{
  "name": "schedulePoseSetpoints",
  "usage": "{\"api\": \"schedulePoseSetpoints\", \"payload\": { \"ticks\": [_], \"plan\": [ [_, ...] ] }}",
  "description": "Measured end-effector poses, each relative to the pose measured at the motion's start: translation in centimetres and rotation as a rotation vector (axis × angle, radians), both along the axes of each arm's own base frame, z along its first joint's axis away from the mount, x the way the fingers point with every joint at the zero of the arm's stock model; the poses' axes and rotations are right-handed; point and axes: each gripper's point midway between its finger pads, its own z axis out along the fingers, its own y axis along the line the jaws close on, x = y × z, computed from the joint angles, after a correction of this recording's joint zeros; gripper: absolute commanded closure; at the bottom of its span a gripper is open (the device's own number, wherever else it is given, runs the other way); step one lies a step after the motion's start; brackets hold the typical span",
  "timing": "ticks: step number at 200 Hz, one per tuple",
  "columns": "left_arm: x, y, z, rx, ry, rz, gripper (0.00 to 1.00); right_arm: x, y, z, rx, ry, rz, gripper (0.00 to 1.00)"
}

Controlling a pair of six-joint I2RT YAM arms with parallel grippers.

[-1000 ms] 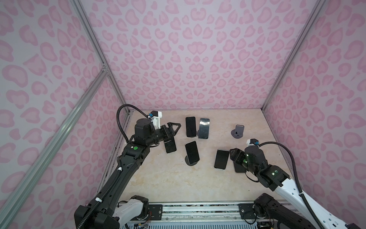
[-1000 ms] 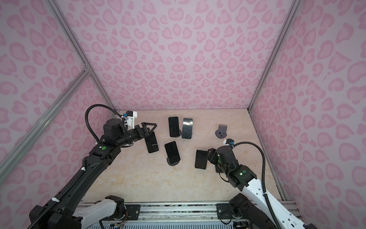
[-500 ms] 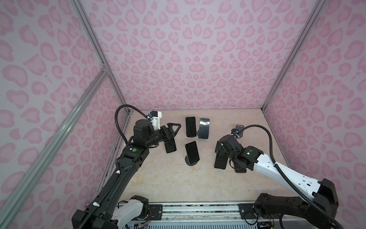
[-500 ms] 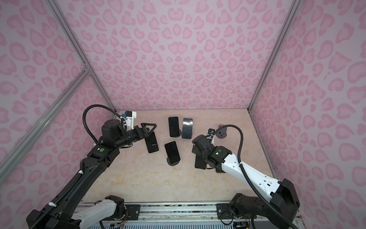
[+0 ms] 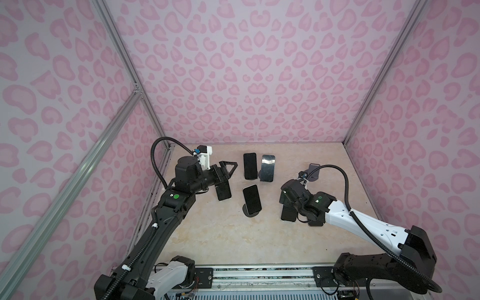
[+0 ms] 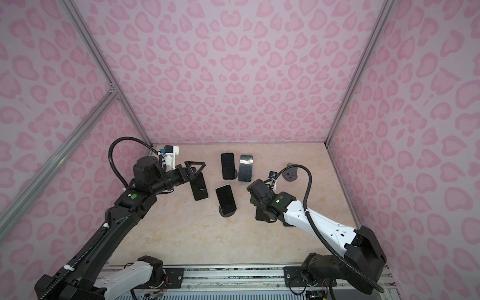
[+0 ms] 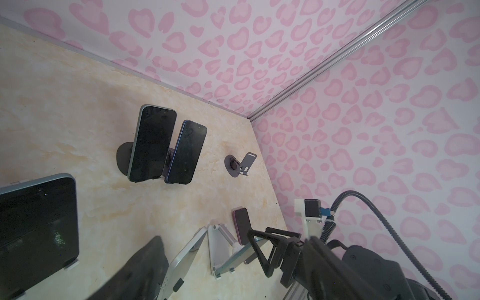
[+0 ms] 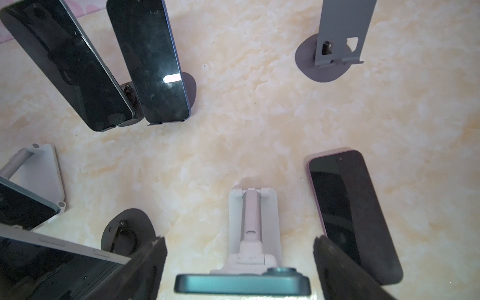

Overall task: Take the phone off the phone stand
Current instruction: 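Close the right gripper on the teal-edged phone and lift it off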

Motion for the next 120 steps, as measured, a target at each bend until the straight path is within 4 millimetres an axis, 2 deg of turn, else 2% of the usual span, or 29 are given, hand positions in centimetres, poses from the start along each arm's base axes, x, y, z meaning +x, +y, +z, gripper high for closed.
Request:
{"api": "schedulePoseSetpoints", "payload": {
  "ticks": [52,120],
  "plan": [
    [0.0,0.0,0.0,0.0,0.0,0.0,0.13,-0.7,0.3,-0.7,-0.004,0.011,0.008,0.18],
    [0.0,0.0,-0.1,0.0,0.002,0.0,0.13,-0.9,0.1,-1.1,-0.016,0.009,0.002,0.3]
  ]
}}
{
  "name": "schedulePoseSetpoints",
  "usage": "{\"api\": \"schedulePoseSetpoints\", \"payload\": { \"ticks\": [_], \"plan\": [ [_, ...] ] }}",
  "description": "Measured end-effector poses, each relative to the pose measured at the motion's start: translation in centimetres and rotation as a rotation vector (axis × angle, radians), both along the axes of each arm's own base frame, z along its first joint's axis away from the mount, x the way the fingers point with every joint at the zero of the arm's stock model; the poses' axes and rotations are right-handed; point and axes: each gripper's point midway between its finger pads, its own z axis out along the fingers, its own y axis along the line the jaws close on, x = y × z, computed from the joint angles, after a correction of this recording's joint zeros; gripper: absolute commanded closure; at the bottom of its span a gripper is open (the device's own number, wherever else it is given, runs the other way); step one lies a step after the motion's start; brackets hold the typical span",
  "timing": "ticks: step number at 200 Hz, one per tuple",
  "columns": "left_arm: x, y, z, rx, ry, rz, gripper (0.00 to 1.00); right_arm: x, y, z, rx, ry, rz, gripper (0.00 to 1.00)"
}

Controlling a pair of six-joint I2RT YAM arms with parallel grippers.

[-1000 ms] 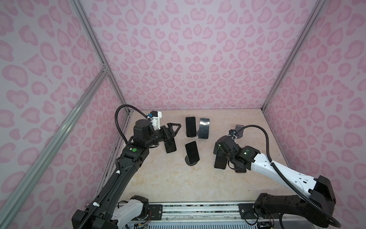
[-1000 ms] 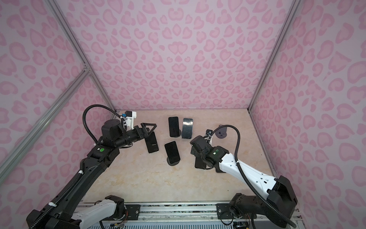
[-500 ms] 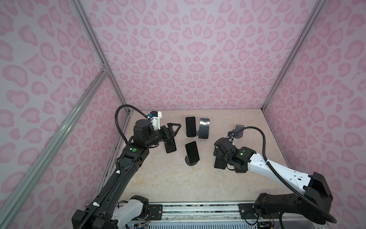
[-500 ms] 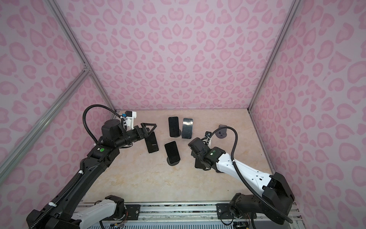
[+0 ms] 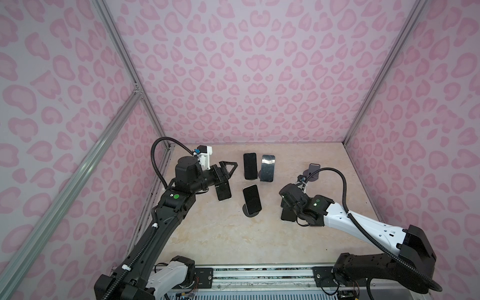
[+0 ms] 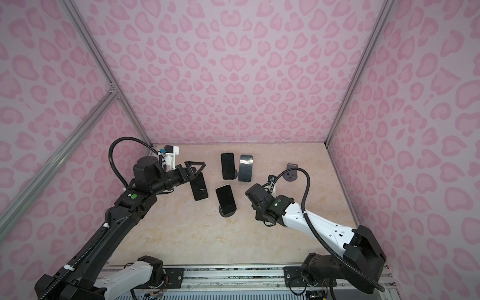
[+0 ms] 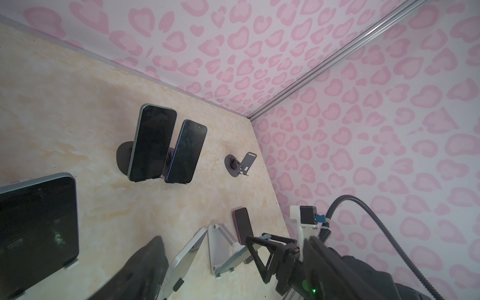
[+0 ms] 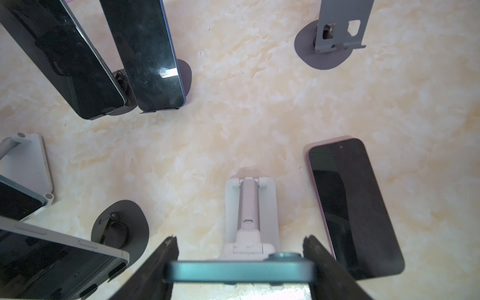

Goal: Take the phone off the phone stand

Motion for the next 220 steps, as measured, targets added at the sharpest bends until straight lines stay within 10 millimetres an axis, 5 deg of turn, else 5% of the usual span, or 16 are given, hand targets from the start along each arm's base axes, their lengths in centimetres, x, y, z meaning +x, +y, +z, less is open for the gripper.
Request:
{"api": "schedulePoseSetpoints", "payload": {
  "ticks": [70,220],
  "plan": [
    [0.0,0.0,0.0,0.0,0.0,0.0,0.13,-0.1,0.1,0.6,-0.024,-0.02,0.042,0.38],
    [0.2,-0.1,-0.6,0.004,0.015,-0.003,0.13,-0.8,-0.9,7.6,-0.041,-0.152,0.162,0.43]
  ]
}}
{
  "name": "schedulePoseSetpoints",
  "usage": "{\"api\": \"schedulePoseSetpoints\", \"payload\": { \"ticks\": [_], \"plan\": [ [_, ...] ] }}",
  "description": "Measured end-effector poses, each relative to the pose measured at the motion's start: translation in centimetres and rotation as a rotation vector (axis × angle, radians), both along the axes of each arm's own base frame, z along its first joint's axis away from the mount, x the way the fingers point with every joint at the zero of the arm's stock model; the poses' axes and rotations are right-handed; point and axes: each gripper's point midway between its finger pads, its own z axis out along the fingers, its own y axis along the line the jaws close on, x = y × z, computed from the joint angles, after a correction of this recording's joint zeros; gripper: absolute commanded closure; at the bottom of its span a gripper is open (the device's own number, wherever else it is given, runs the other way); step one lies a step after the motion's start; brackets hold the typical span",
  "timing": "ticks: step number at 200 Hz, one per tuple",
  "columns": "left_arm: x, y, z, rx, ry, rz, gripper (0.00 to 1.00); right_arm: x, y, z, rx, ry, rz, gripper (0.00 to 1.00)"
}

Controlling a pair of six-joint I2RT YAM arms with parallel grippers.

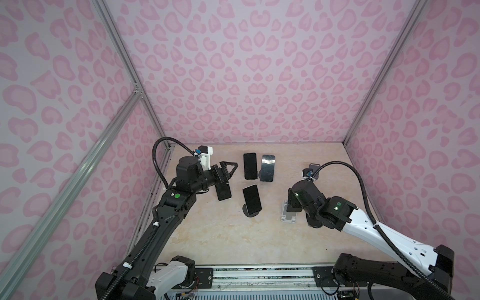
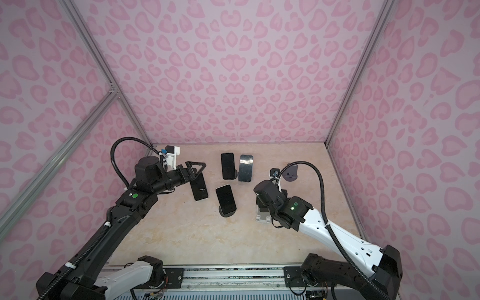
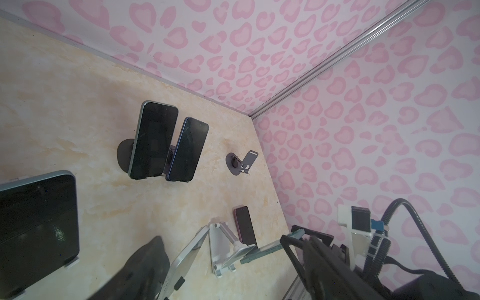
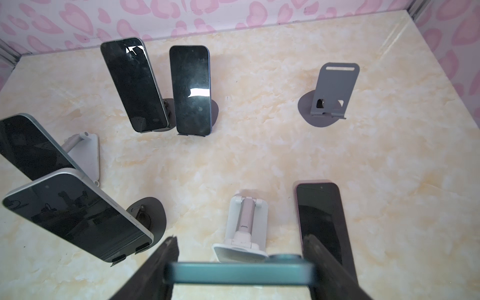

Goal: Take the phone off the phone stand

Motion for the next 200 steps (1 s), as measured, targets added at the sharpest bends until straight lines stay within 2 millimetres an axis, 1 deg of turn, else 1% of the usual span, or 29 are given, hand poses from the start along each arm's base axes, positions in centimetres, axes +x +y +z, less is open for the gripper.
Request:
{"api": "schedulePoseSetpoints", "payload": {
  "ticks": [58,91,138,165,200],
  "plan": [
    [0.2,-0.1,-0.3,0.003,0.009,0.0,0.13,-0.7,-1.5,1.9,-0.044,-0.034,0.019,0.45],
    [0.2,-0.1,-0.3,0.003,0.008,0.0,0.13,-0.5,-2.9,2.0,-0.076,-0.037,0.001,0.46],
    [0.2,-0.1,-0.3,0.004,0.009,0.0,0.13,0.5,-5.7,0.7,-0.101,-0.007,-0.057,0.47],
    [0.3,-0.1,-0.5,0.005,0.014,0.0,0.13,1.2,-6.3,0.3,-0.091,-0.002,-0.063,0.48],
    [0.4,-0.1,-0.7,0.007,0.019,0.0,0.13,2.1,-6.5,-0.9,-0.078,0.022,-0.057,0.49]
  ]
}}
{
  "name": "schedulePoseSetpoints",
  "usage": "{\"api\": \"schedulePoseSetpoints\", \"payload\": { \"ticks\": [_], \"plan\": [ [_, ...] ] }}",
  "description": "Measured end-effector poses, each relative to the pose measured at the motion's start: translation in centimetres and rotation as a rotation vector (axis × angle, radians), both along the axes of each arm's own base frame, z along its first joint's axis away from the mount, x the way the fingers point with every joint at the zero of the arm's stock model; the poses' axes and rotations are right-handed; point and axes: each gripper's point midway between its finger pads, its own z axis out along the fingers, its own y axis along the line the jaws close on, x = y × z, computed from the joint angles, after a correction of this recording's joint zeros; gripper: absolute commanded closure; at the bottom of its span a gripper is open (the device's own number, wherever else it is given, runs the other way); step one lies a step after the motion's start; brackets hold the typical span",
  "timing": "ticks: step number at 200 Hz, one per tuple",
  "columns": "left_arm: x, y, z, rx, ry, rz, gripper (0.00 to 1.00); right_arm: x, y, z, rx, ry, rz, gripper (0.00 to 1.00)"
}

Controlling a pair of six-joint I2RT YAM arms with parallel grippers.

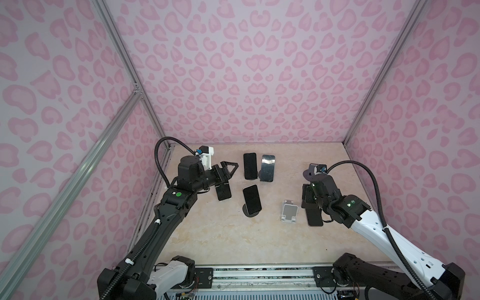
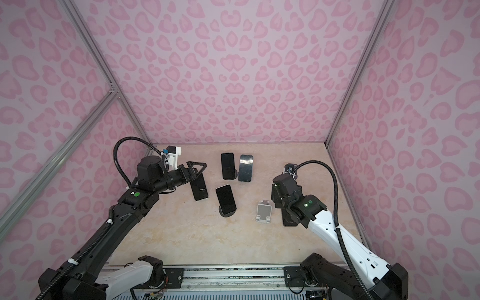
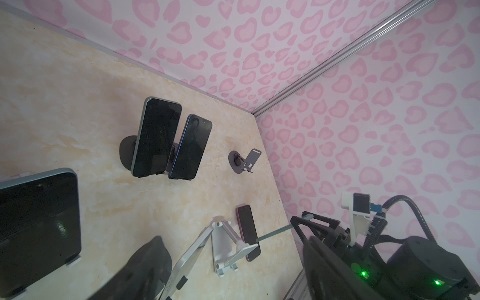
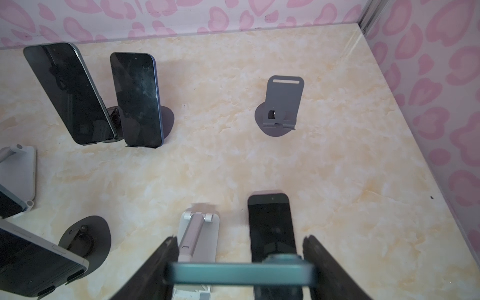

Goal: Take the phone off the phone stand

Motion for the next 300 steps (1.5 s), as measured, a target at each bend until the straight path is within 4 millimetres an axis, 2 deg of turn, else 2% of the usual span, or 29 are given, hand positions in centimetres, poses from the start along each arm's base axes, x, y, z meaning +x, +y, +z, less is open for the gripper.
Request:
{"api": "schedulePoseSetpoints", "payload": {
  "ticks": [41,67,100,126,154,198,257,300],
  "plan": [
    [0.0,0.0,-0.1,0.001,0.002,0.0,0.13,1.4,0.7,-1.3,0.02,0.03,0.026,0.5],
    [0.1,0.0,-0.1,0.001,0.003,0.0,0.13,2.4,0.4,-1.8,0.019,0.038,0.02,0.5],
    [0.1,0.0,-0.1,0.003,0.001,-0.001,0.13,4.2,-0.1,-2.1,0.036,0.037,0.009,0.51],
    [0.1,0.0,-0.1,0.005,-0.001,-0.002,0.13,5.5,-0.2,-3.3,0.042,0.067,0.009,0.52],
    [0.1,0.0,-0.1,0.007,-0.004,-0.002,0.13,7.0,0.7,-4.1,0.064,0.099,0.048,0.52],
    [-0.1,0.1,0.2,0.014,-0.023,-0.005,0.13,9.4,0.9,-4.6,0.053,0.125,0.06,0.53],
    [-0.1,0.1,0.2,0.015,-0.022,-0.005,0.13,11.0,0.9,-6.9,0.051,0.221,0.077,0.54],
    [-0.1,0.1,0.2,0.015,-0.022,-0.005,0.13,12.2,1.0,-7.8,0.076,0.253,0.086,0.55]
  ]
}}
